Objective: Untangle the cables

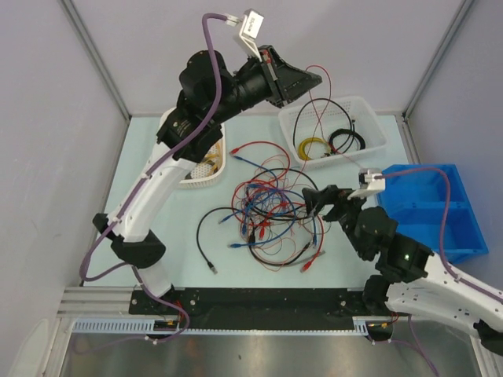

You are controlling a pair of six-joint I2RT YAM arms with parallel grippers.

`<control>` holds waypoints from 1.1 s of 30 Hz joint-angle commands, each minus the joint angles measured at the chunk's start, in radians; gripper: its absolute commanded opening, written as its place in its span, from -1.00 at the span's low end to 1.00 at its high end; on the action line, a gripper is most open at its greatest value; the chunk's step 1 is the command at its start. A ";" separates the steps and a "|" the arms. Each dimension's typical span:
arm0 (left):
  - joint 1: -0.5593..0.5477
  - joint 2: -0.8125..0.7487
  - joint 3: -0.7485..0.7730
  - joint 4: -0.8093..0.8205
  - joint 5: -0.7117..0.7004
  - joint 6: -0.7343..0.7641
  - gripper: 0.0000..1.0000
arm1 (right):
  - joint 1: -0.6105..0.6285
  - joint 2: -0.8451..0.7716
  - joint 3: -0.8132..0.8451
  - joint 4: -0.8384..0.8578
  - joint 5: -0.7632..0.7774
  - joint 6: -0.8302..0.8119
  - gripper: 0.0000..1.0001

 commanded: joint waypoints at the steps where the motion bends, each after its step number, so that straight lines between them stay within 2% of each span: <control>1: -0.007 -0.102 -0.048 -0.007 -0.019 0.035 -1.00 | -0.157 0.117 -0.003 0.236 -0.373 -0.023 0.77; 5: -0.007 -0.129 -0.078 -0.019 -0.032 0.050 -1.00 | -0.190 0.189 -0.003 0.356 -0.465 0.001 0.65; 11: -0.007 -0.152 -0.116 -0.028 -0.031 0.053 -1.00 | -0.184 0.223 -0.003 0.375 -0.484 0.013 0.51; 14: -0.005 -0.171 -0.148 -0.018 -0.029 0.047 -1.00 | -0.197 0.242 -0.003 0.410 -0.514 0.013 0.34; 17: -0.007 -0.193 -0.180 -0.011 -0.032 0.047 -1.00 | -0.234 0.298 -0.002 0.457 -0.565 0.030 0.03; 18: -0.005 -0.198 -0.186 -0.011 -0.035 0.049 -1.00 | -0.261 0.327 -0.003 0.468 -0.582 0.036 -0.20; 20: -0.005 -0.217 -0.203 -0.031 -0.055 0.064 -1.00 | -0.280 0.329 -0.003 0.470 -0.605 0.058 -0.44; 21: -0.005 -0.228 -0.209 -0.045 -0.072 0.075 -1.00 | -0.294 0.314 -0.002 0.459 -0.602 0.056 -0.74; 22: -0.005 -0.254 -0.216 -0.075 -0.121 0.102 -1.00 | -0.299 0.273 0.004 0.443 -0.573 0.053 -0.88; 23: -0.005 -0.270 -0.244 -0.089 -0.153 0.120 -1.00 | -0.305 0.240 0.015 0.379 -0.547 0.047 -1.00; 24: -0.005 -0.292 -0.271 -0.102 -0.190 0.136 -1.00 | -0.309 0.211 0.050 0.335 -0.521 0.026 -1.00; 25: -0.005 -0.317 -0.307 -0.122 -0.286 0.150 -1.00 | -0.324 0.158 0.081 0.233 -0.478 0.015 -1.00; 27: -0.001 -0.406 -0.468 -0.117 -0.371 0.151 -1.00 | -0.337 0.118 0.141 0.116 -0.426 -0.029 -1.00; 28: 0.002 -0.435 -0.536 -0.084 -0.393 0.150 -1.00 | -0.343 0.083 0.208 0.025 -0.409 -0.043 -1.00; 29: 0.012 -0.499 -0.667 -0.065 -0.426 0.144 -0.99 | -0.345 0.070 0.237 -0.014 -0.393 -0.055 -1.00; 33: 0.022 -0.616 -0.977 0.056 -0.439 0.102 -1.00 | -0.348 0.048 0.371 -0.140 -0.372 -0.080 -1.00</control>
